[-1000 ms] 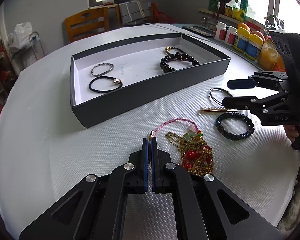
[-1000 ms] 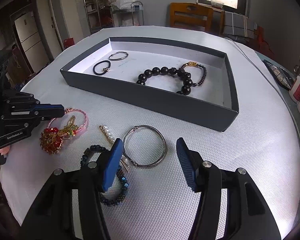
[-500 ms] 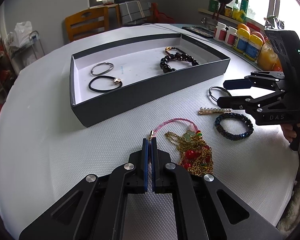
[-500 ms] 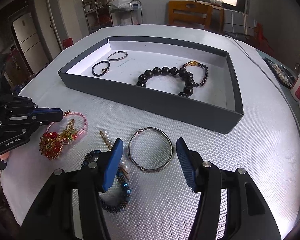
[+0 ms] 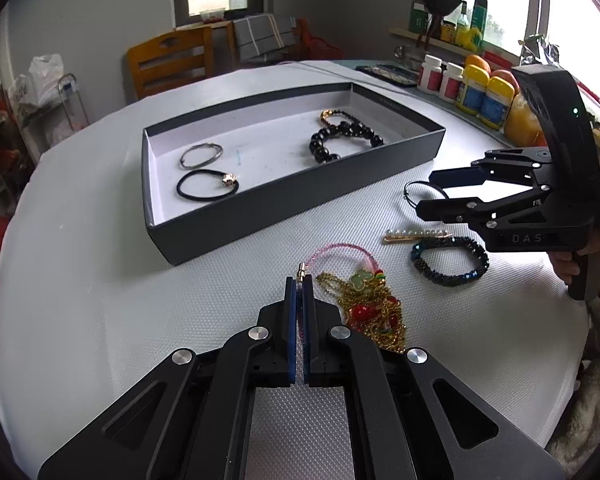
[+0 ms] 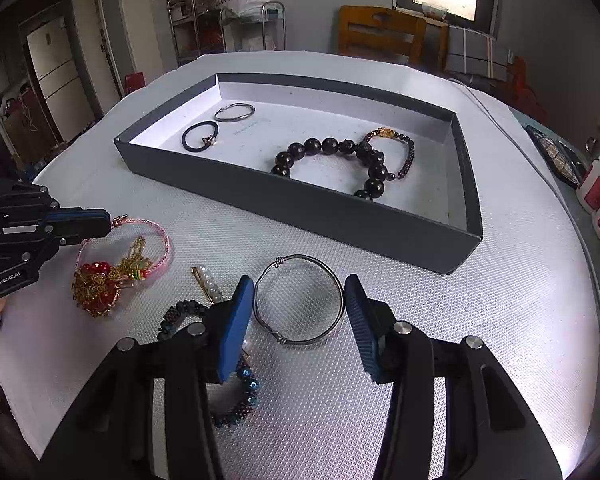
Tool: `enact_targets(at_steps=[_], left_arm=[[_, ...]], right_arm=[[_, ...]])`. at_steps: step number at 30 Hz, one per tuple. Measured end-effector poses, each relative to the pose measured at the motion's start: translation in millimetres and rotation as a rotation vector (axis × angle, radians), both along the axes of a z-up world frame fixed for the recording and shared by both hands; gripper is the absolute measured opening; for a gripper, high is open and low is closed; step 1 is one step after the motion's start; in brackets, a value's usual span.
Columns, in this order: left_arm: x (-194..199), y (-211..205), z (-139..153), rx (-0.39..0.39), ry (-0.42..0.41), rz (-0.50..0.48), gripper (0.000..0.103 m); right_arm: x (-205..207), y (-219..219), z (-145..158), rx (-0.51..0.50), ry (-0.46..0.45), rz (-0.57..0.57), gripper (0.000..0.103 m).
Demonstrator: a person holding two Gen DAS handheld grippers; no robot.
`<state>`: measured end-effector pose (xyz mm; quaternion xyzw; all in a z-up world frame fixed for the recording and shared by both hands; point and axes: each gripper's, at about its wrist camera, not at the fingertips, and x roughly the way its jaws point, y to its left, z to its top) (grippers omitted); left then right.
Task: Organize jewelry
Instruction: 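Grasp the silver twisted bangle with the right gripper while the left regrips the red pendant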
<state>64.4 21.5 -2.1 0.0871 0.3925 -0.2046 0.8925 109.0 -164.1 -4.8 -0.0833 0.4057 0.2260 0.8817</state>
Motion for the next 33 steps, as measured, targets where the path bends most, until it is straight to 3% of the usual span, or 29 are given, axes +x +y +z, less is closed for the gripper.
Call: enact_targets(at_steps=[3, 22, 26, 33], left_arm=[[-6, 2, 17, -0.034, -0.029, -0.011, 0.002], [-45, -11, 98, -0.061, -0.232, -0.065, 0.002], [-40, -10, 89, -0.059, -0.184, -0.067, 0.002], [-12, 7, 29, -0.010, 0.001, 0.009, 0.002]], right_arm=[[-4, -3, 9, 0.012, -0.023, -0.002, 0.047], [-28, -14, 64, 0.060, -0.153, -0.008, 0.047], [-30, -14, 64, 0.059, -0.154, -0.004, 0.047], [-30, -14, 57, 0.051, -0.142, -0.002, 0.047]])
